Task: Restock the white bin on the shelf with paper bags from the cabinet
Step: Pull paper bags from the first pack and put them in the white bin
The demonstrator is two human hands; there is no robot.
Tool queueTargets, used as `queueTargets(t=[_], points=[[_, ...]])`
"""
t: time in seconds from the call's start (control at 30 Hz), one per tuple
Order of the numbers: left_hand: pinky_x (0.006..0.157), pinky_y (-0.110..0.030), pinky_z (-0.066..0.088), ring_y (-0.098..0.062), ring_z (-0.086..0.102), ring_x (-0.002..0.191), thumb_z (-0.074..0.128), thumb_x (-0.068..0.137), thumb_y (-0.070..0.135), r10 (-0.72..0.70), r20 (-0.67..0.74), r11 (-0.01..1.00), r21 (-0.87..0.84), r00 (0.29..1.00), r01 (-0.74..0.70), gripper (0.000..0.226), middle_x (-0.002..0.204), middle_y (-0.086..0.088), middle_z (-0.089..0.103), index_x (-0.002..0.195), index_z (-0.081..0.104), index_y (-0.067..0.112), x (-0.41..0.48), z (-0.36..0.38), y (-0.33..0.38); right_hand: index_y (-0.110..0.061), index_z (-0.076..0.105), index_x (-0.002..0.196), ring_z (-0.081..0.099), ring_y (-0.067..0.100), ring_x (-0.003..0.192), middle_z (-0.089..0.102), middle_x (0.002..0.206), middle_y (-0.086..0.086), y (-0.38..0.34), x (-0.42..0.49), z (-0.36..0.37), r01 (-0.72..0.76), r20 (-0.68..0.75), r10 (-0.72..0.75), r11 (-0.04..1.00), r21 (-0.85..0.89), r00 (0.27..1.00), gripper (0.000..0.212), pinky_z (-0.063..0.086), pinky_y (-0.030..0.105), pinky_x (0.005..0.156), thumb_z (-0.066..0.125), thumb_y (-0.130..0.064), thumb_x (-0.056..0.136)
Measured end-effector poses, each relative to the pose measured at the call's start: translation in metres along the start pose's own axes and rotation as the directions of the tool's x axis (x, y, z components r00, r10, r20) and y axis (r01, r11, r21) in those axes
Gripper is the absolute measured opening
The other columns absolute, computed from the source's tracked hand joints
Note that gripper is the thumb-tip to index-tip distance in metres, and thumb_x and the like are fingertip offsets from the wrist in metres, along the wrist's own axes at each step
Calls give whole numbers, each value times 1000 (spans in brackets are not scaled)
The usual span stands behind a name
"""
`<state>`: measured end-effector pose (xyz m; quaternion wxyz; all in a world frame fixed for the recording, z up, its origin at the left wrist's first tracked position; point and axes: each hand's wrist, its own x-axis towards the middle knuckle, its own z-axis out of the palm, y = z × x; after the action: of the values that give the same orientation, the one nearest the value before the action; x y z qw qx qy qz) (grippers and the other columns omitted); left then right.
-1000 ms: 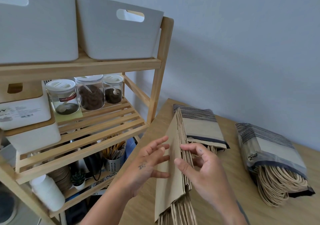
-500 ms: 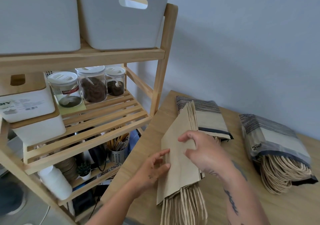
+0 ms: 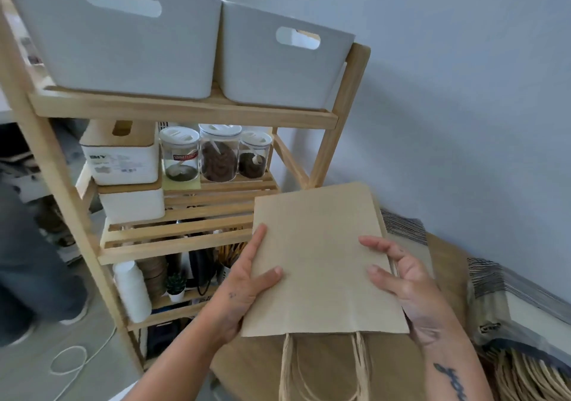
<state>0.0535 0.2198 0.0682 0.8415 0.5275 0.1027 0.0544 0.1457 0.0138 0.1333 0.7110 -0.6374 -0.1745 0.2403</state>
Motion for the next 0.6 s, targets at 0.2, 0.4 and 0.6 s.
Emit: queueTargets(t=[0.2, 0.4, 0.6], points=[[72, -26, 58, -8, 65, 92, 66, 80, 2, 238, -157, 960, 186, 958, -208, 81, 115, 18, 51, 131, 31, 55, -23, 7, 45, -22, 65, 102, 69, 18, 84, 73, 96, 0, -16, 20, 18, 10, 107, 0, 996, -94, 994, 39, 58, 26, 68, 45, 9, 86], [78, -37, 59, -19, 58, 104, 70, 76, 5, 406, -225, 886, 334, 886, -321, 81, 121, 12, 43, 123, 35, 61, -50, 6, 97, -27, 66, 102, 69, 6, 84, 72, 96, -12, -48, 41, 47, 210, 257, -170, 968, -138, 951, 37, 55, 17, 64, 60, 2, 80], [79, -38, 58, -26, 62, 108, 81, 61, 14, 551, -292, 812, 406, 782, -420, 80, 130, -2, 52, 122, 48, 53, -62, 2, 157, -30, 68, 99, 71, 10, 75, 74, 91, -10, -92, 67, 83, 300, 433, -265, 954, -12, 861, 79, 54, 17, 55, 88, -53, 25]])
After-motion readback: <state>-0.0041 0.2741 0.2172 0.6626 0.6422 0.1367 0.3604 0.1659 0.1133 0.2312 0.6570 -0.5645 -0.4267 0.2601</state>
